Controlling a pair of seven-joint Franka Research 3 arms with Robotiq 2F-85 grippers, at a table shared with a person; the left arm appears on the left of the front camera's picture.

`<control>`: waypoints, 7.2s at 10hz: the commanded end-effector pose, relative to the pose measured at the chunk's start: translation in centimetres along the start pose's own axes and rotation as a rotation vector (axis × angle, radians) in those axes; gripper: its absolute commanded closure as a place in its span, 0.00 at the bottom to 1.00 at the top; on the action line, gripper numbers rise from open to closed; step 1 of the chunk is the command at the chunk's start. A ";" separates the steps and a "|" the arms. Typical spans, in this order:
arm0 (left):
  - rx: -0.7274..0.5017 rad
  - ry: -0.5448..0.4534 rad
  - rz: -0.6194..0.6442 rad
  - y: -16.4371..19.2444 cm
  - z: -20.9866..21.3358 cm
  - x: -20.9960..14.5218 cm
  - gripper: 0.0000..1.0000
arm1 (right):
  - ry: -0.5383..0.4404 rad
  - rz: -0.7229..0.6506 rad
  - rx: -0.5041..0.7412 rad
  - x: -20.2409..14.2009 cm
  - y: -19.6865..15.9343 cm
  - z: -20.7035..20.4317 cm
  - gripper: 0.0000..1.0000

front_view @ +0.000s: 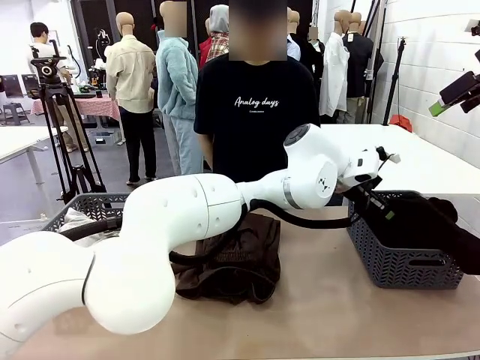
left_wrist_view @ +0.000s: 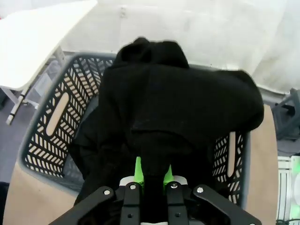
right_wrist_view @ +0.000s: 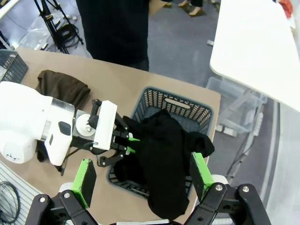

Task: Sort the tops and bottoms.
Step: Sort the clothes according to human instructions, then lift clothes from the center of the table with your right hand.

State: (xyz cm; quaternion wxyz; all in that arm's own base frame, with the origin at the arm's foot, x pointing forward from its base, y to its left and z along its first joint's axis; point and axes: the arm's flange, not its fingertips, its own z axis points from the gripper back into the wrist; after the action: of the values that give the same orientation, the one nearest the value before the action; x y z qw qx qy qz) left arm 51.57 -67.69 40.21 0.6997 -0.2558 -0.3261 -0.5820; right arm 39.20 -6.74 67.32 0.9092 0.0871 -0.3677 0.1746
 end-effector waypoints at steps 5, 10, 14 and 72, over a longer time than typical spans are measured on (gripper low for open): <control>0.021 -0.041 -0.027 5.2 -5.4 7.2 0.00 | -0.004 0.006 0.002 0.1 -0.1 -0.1 0.00; 0.004 -0.081 0.033 5.1 -3.2 7.7 0.00 | -0.004 0.006 0.002 0.1 -0.1 -0.1 0.00; -0.089 -0.109 0.105 4.3 -1.3 8.2 0.00 | -0.004 0.006 0.002 0.1 -0.1 -0.1 0.00; 0.422 0.685 0.747 -9.5 52.6 -17.6 0.00 | -0.004 0.006 0.002 0.1 -0.1 -0.1 0.00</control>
State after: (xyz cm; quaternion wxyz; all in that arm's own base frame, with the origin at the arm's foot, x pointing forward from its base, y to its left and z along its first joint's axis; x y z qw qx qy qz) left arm 34.93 -23.21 61.69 0.9644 0.0106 -0.0409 -0.2612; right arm 39.21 -6.78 67.31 0.9090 0.0884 -0.3680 0.1748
